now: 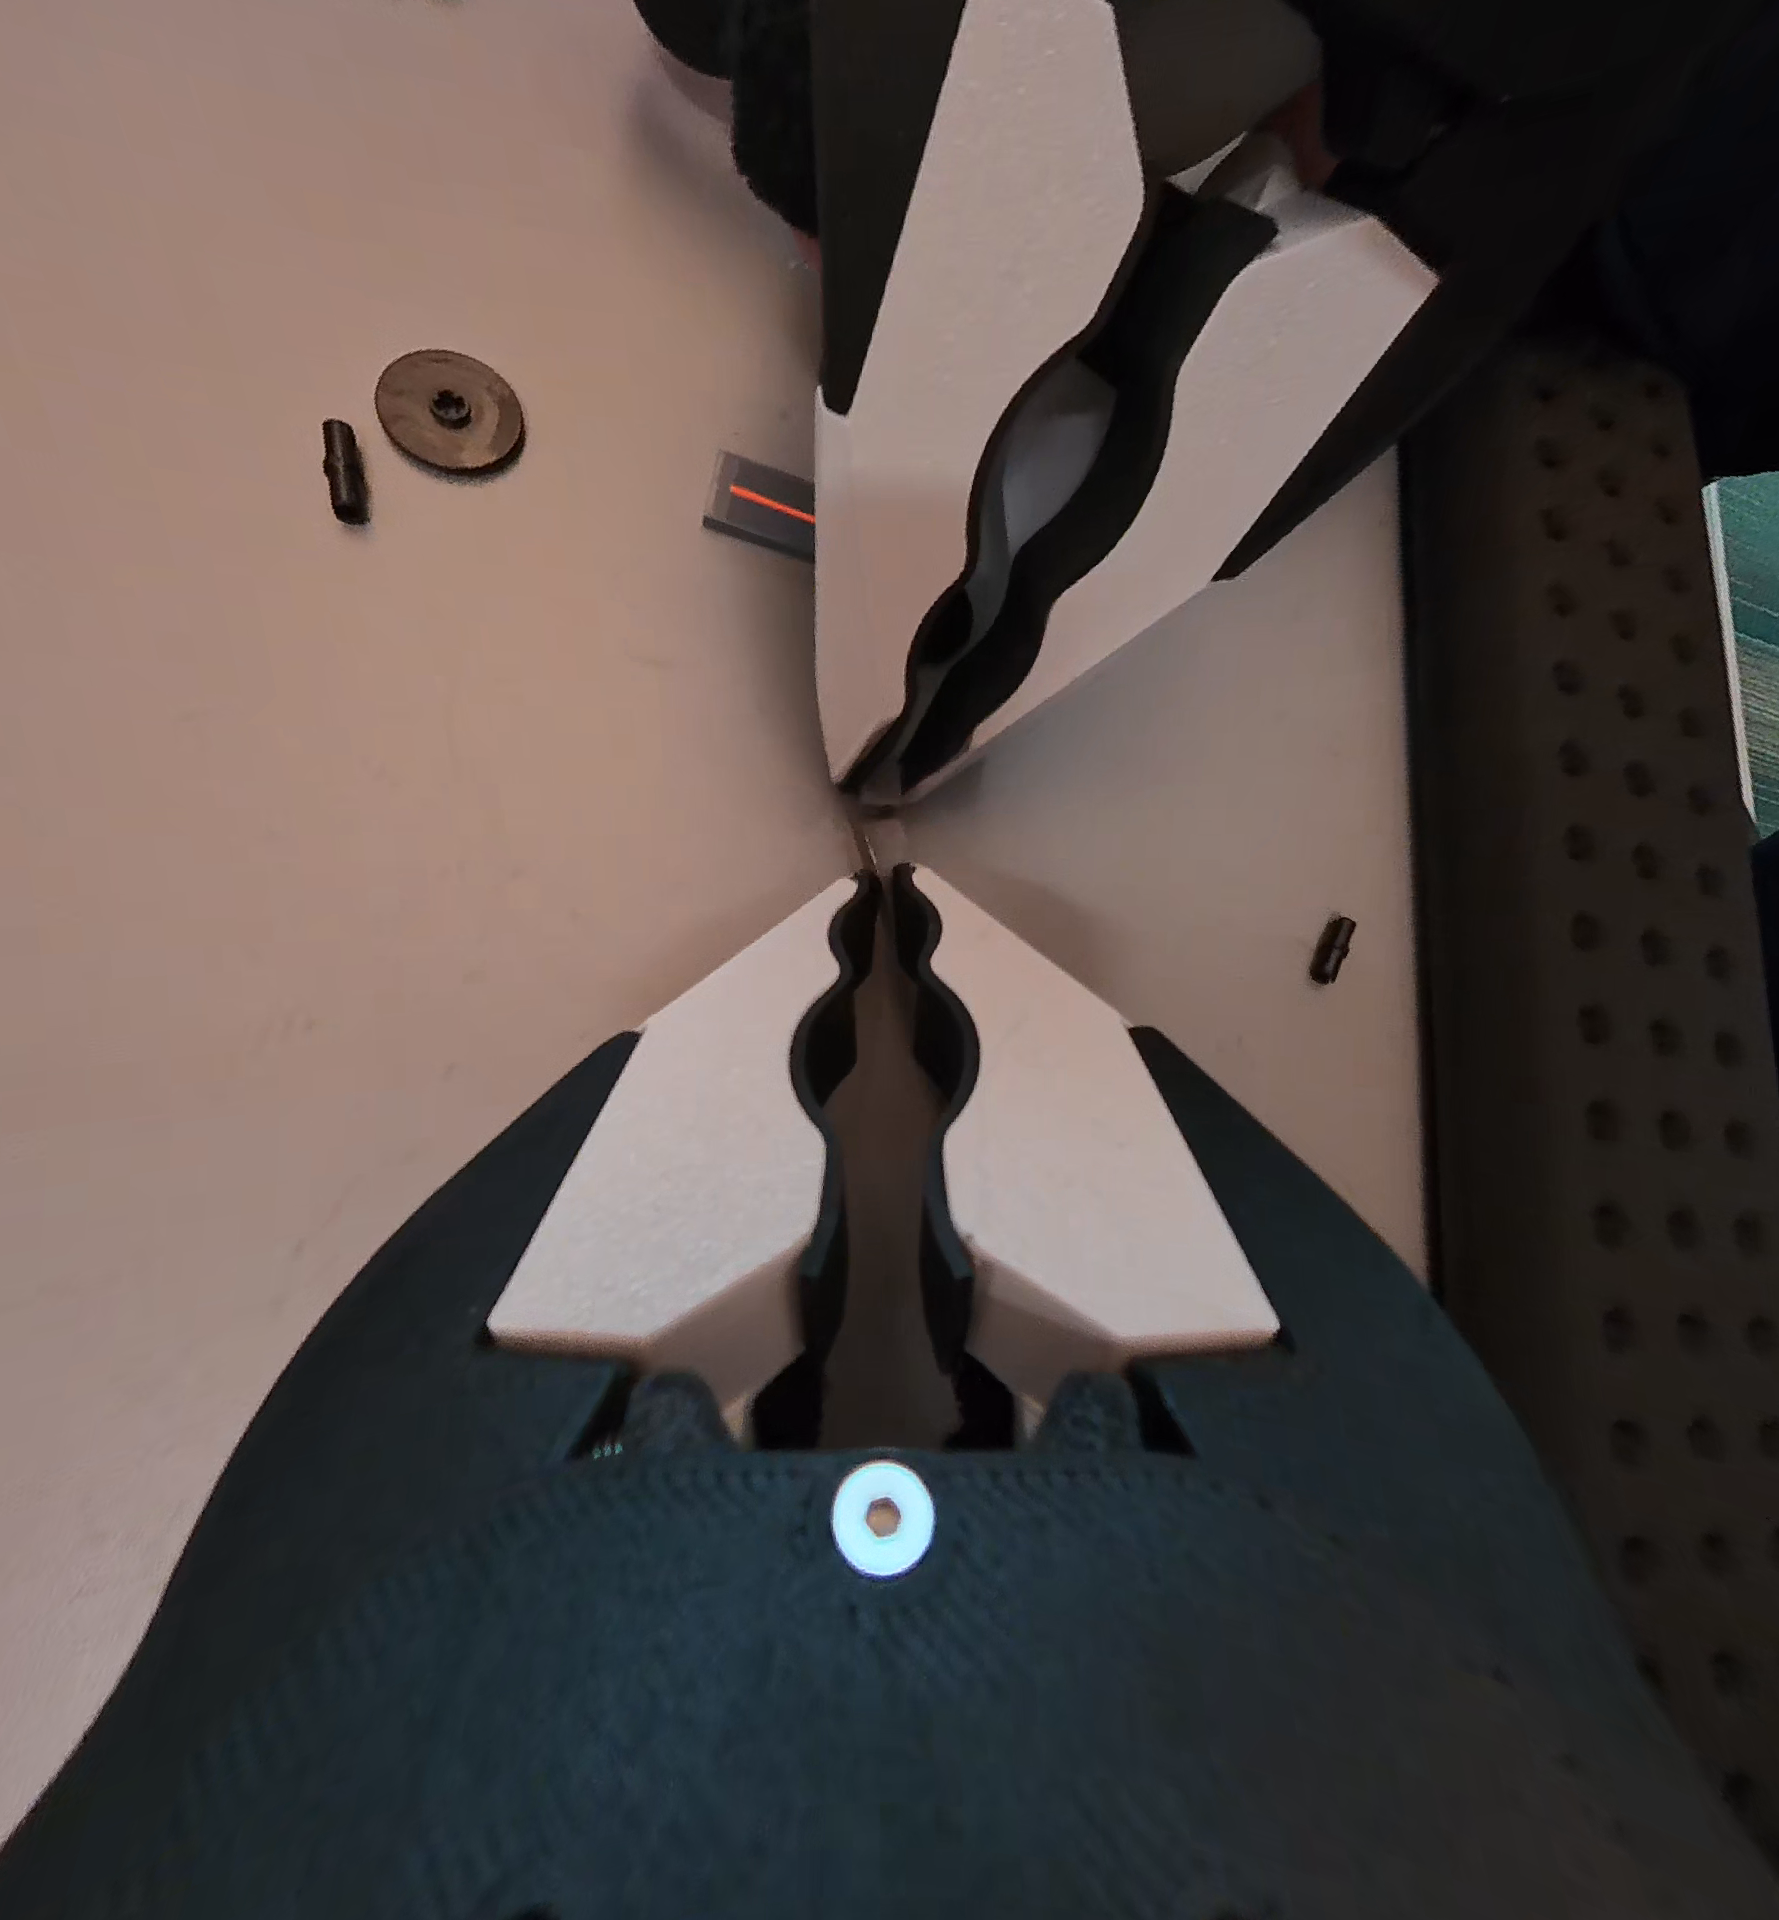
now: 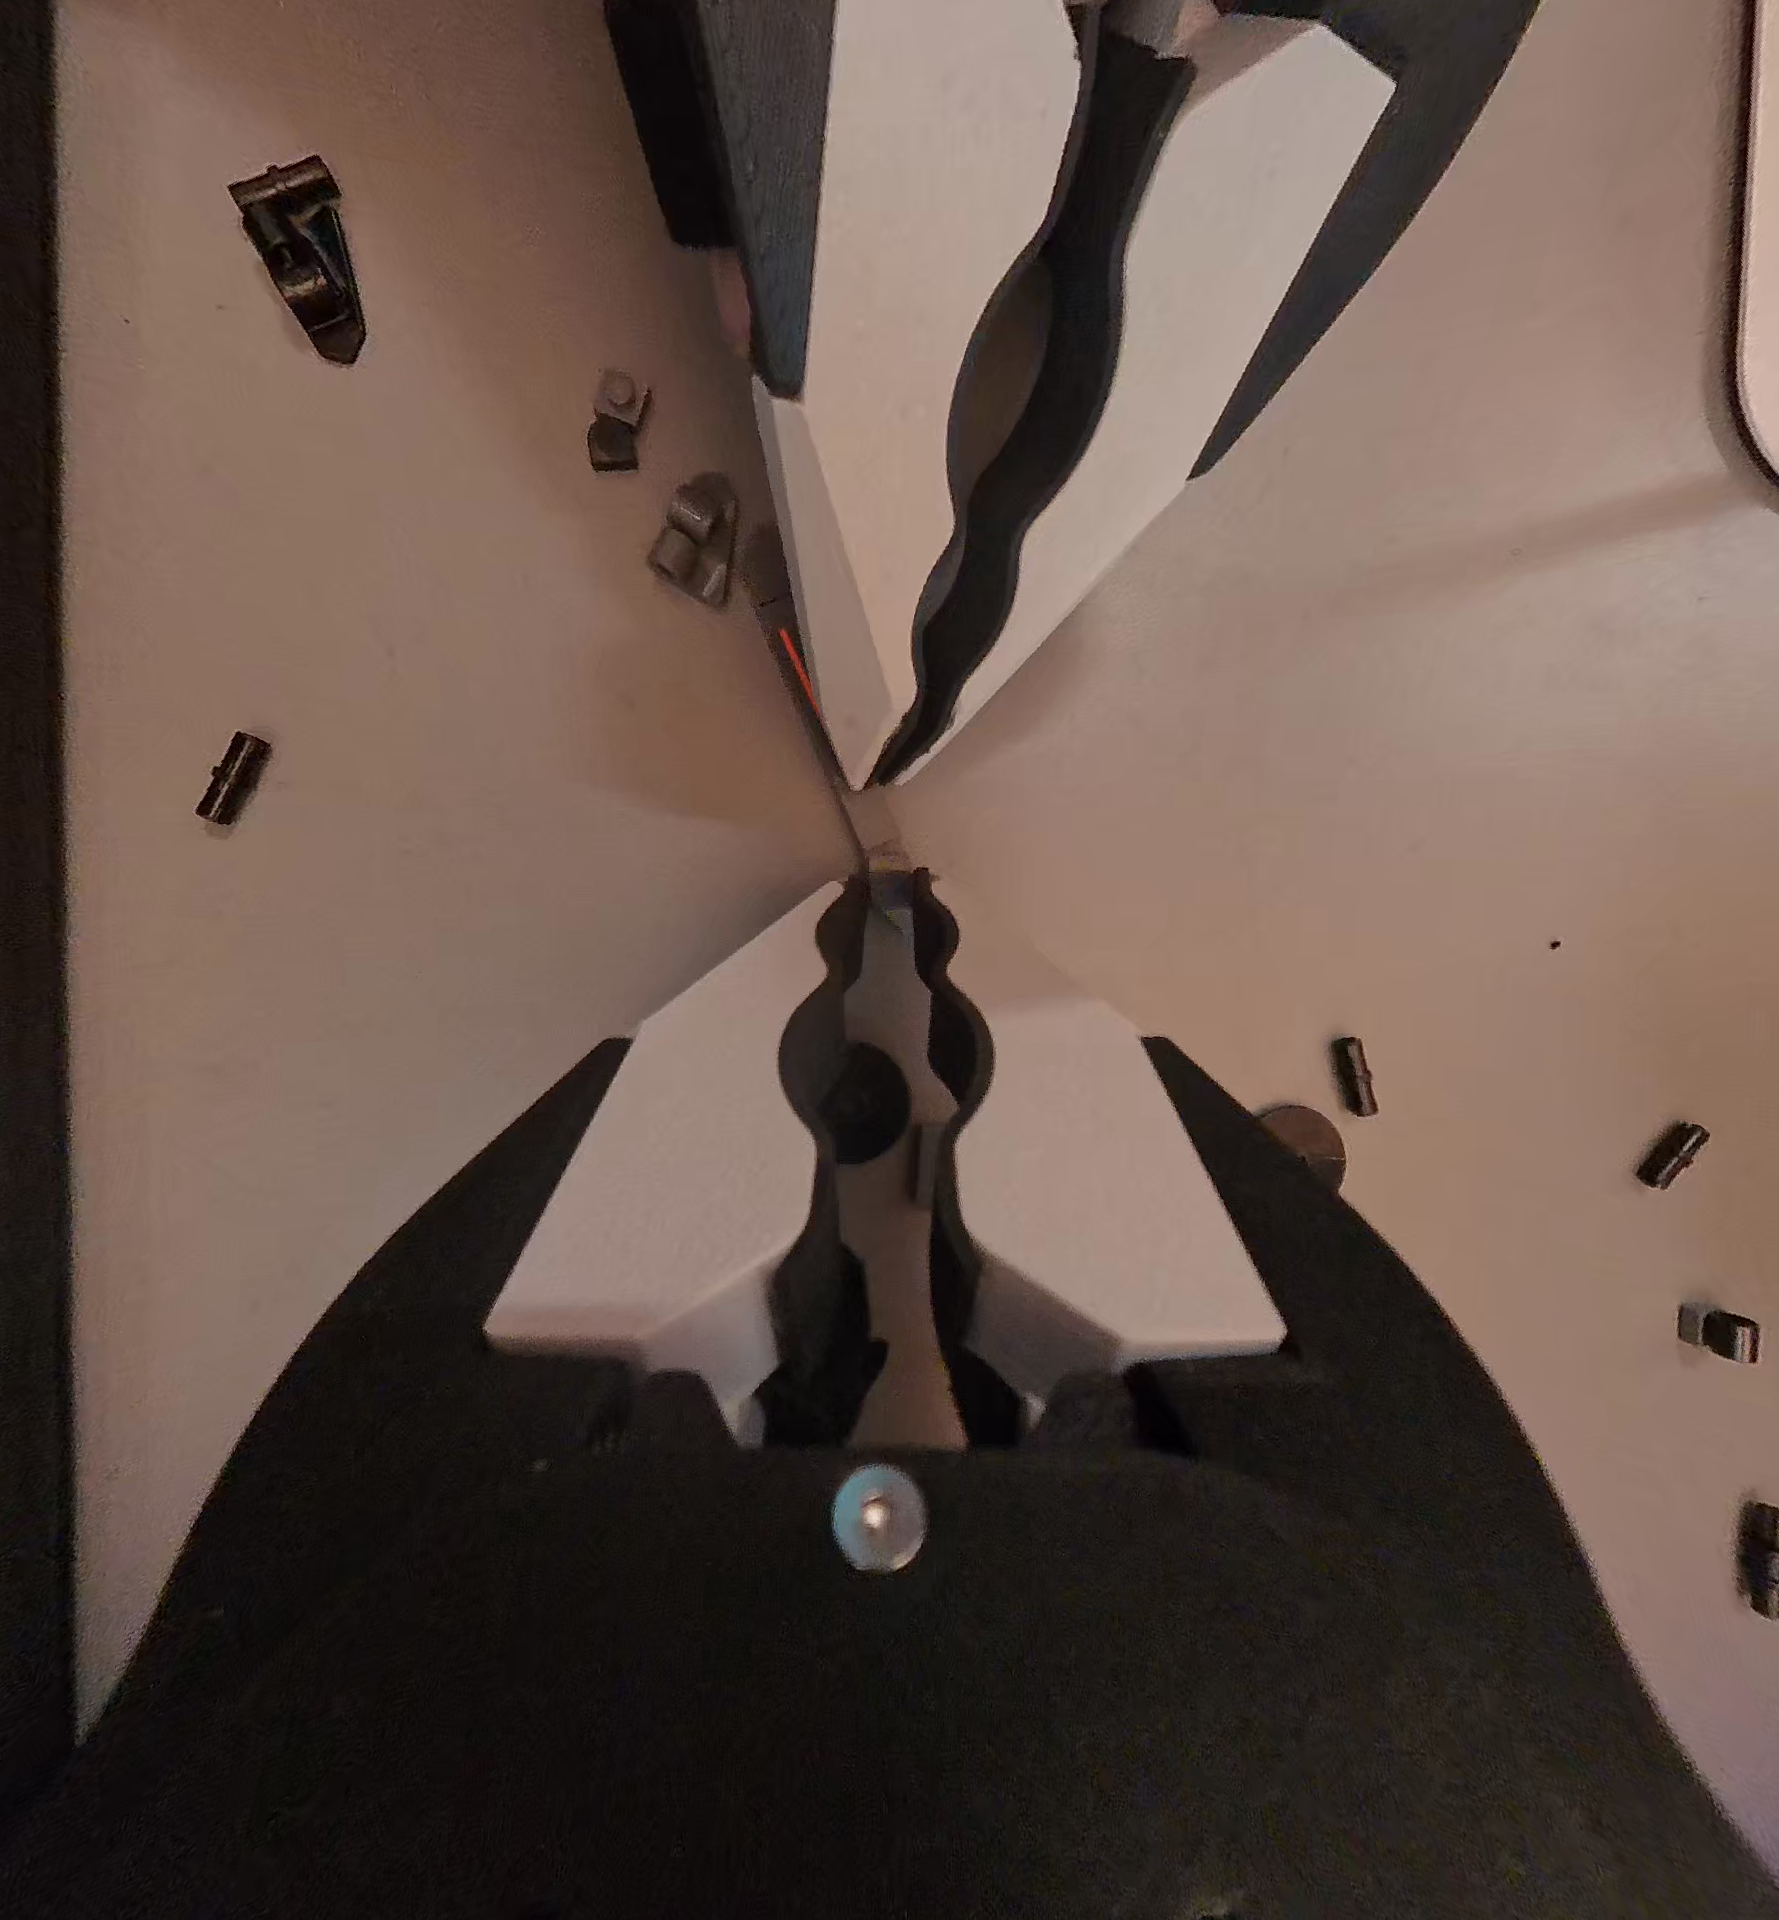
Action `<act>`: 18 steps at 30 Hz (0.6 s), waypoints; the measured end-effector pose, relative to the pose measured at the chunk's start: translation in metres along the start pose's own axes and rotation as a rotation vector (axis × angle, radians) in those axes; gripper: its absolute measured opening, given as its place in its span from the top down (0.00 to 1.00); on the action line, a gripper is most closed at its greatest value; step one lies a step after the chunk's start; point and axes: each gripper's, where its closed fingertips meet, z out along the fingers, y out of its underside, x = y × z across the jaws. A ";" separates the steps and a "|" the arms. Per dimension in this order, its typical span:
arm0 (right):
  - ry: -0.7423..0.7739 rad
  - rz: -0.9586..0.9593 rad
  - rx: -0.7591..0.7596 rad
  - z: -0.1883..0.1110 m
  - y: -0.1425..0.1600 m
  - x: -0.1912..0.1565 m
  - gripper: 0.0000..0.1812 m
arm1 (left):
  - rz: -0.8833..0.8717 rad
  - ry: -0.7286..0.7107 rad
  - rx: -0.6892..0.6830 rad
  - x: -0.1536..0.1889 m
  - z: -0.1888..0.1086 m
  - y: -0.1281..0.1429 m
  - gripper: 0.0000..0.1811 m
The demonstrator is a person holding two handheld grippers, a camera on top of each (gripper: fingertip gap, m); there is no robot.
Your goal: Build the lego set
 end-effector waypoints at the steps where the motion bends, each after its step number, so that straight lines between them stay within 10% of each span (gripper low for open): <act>1: 0.001 0.001 0.000 0.000 0.000 0.000 0.96 | 0.001 0.001 0.000 0.000 0.000 0.000 0.99; 18: 0.006 -0.025 0.015 -0.004 0.000 0.001 0.98 | 0.015 0.017 0.008 0.003 0.002 -0.001 1.00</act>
